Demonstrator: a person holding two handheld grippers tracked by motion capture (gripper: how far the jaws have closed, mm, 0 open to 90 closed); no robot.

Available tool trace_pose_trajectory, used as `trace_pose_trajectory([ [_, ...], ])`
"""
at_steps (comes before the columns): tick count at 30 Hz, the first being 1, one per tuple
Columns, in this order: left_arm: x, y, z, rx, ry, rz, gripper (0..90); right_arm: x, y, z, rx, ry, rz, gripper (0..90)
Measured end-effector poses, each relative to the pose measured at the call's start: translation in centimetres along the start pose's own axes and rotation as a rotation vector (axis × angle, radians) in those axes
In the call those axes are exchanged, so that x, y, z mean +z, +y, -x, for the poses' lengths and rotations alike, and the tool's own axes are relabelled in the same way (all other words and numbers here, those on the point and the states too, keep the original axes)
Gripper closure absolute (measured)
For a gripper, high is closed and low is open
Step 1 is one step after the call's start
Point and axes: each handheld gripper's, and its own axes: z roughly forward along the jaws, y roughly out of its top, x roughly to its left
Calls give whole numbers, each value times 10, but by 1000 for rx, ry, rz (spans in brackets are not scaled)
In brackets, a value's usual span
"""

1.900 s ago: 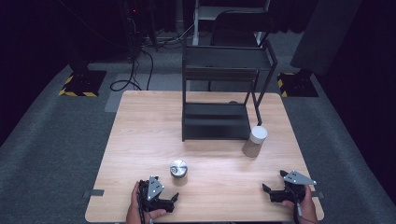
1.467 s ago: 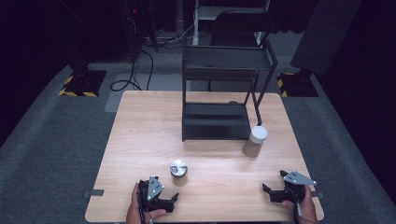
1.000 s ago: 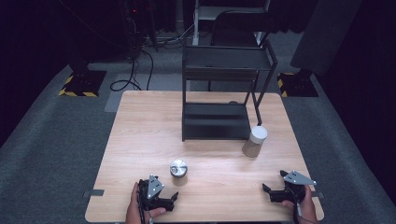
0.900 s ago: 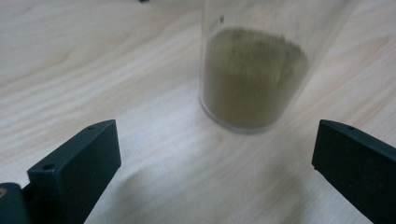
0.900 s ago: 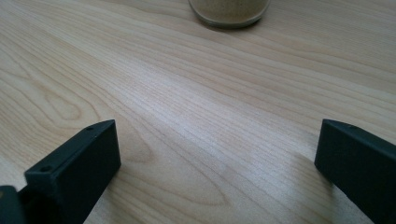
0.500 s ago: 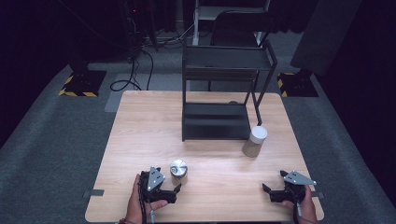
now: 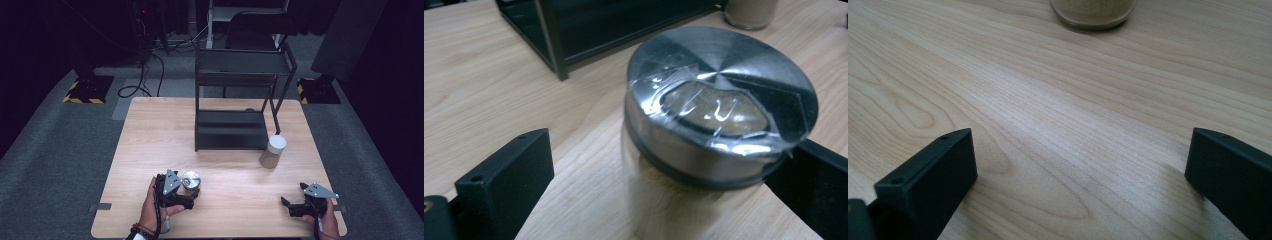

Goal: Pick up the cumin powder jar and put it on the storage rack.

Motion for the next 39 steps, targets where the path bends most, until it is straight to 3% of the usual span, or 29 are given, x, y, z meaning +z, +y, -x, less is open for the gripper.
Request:
trace_pose_trajectory([
  [10,14,-1,-5,-8,-48,3,110,0,0,0,0,0,0,0],
  [22,20,-5,-6,0,-74,28,304,0,0,0,1,-3,1,0],
  [39,21,-4,-6,-8,-83,32,312,-1,-1,-2,-5,-8,4,0],
])
